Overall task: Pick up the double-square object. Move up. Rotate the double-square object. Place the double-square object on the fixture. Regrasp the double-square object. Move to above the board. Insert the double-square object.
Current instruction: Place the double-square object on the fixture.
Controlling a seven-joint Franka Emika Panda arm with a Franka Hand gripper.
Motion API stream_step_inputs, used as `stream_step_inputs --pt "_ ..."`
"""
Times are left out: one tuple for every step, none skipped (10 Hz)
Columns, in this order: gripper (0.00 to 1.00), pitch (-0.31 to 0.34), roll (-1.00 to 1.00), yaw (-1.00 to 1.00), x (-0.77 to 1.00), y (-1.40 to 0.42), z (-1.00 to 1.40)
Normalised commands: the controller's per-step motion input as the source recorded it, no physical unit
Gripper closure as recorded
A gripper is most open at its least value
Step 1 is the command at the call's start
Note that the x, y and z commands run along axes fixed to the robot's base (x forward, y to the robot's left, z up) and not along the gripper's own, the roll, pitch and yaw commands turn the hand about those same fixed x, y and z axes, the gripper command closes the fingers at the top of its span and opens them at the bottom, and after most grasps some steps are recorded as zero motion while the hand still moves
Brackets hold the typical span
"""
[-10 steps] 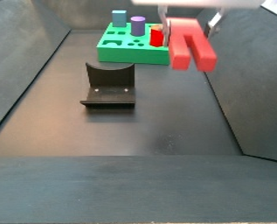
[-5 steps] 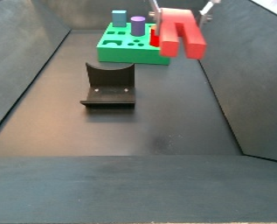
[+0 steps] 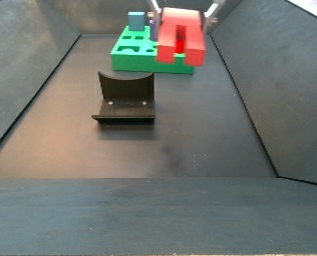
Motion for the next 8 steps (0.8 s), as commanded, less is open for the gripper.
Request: stream_step_inputs --pt "1.00 0.027 -0.12 -0.02 1.00 -0.07 -0.05" --pt "1.00 0.042 -0.12 -0.02 1.00 -0.06 -0.04" --pt "1.00 0.052 -0.11 -0.02 1.00 -0.06 -0.04" --pt "1.00 0.071 -0.11 -0.01 1.00 -0.05 -0.04" --pt "1.00 0.077 -0.11 -0.01 1.00 -0.04 -0.04" --pt "1.00 0.089 -0.11 0.00 1.00 -0.04 -0.03" --pt "1.00 0.029 -1.00 0.11 0.91 -0.37 0.14" --pt "1.00 0.037 -1.00 0.09 0.80 -0.28 0.13"
